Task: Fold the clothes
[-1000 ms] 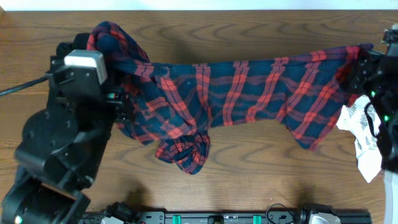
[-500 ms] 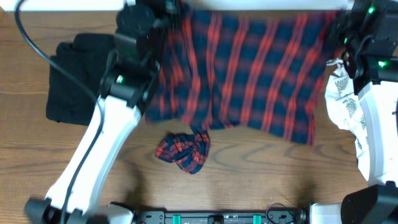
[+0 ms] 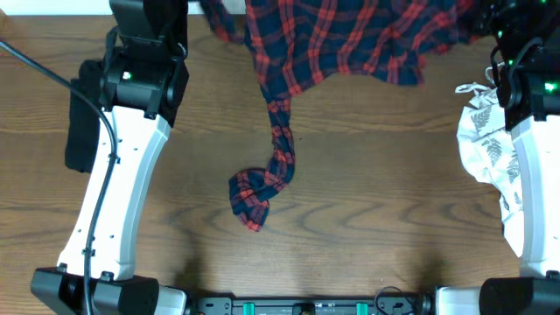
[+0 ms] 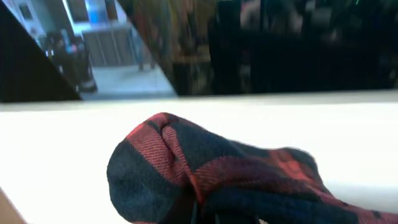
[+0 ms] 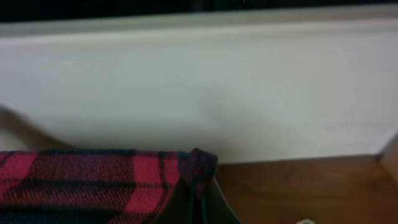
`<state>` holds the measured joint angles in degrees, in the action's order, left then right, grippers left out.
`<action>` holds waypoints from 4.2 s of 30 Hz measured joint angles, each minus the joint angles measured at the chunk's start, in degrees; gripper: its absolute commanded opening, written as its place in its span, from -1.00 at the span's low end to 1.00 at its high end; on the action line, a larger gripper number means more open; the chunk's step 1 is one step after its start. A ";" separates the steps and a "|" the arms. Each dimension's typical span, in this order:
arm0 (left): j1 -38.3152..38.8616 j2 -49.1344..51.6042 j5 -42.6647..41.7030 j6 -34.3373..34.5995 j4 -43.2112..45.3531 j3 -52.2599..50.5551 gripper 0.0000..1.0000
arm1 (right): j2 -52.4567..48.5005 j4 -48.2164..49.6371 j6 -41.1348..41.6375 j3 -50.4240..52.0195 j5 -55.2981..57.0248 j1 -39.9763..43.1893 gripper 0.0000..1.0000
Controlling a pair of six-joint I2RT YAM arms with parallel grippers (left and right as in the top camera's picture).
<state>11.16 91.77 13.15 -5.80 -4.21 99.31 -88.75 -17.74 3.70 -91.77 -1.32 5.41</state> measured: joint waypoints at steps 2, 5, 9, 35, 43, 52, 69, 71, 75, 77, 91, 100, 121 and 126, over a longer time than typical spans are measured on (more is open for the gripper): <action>-0.11 0.20 -0.33 0.00 -0.55 0.00 -0.88 | -0.26 -0.48 0.00 0.00 -0.04 0.00 -0.98; -0.13 -0.04 -0.37 0.00 -0.98 0.00 -0.88 | -0.22 -0.46 0.00 0.00 -0.13 0.00 -0.99; -0.20 -1.79 -1.05 0.15 -4.57 0.00 -0.88 | 0.20 -1.64 0.02 0.00 -0.55 0.00 -0.98; -0.94 -36.57 -11.45 6.51 -26.03 -0.02 -0.88 | 22.95 -8.35 -0.74 -0.02 -4.02 0.02 -0.98; -1.03 -33.48 -11.50 10.40 -27.36 0.07 -0.88 | 20.17 -10.10 -1.40 -0.81 -3.56 0.02 -0.98; -1.22 -10.10 -11.45 12.00 -15.39 0.15 -0.88 | -0.15 -3.21 -2.73 -0.63 -1.33 0.02 -0.98; -1.29 7.15 -10.99 5.73 9.81 23.85 -0.88 | -4.22 3.52 1.55 -24.63 0.83 2.78 -0.98; -1.29 5.16 -11.34 5.57 9.75 24.57 -0.88 | -3.17 2.51 1.51 -25.35 0.42 2.78 -0.98; -1.25 3.80 -11.72 4.66 5.14 25.27 -0.88 | -3.56 -1.49 1.44 -25.55 -0.70 2.78 -0.98; -1.25 4.35 -11.72 3.91 0.35 25.22 -0.88 | -4.68 -3.87 1.16 -25.49 -0.72 2.78 -0.98; -1.79 4.37 -11.52 2.56 -23.34 24.02 -0.88 | -6.64 -13.09 -0.42 -23.98 -0.44 2.78 -0.98; -1.79 -9.77 -12.85 2.75 -35.71 24.04 -0.88 | 3.32 -23.89 -0.52 -24.00 -2.12 2.78 -0.98; -2.86 -14.49 -17.81 6.93 -41.83 24.55 -0.88 | 4.87 -27.30 -0.55 -25.18 -2.95 2.78 -0.98; -2.86 -0.35 -17.88 7.41 -37.31 24.59 -0.88 | -7.98 -23.91 -0.94 -25.05 -3.54 2.80 -0.98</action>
<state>8.29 91.42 -4.73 1.61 -41.52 123.90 -96.73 -41.65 2.76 -116.81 -4.86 8.21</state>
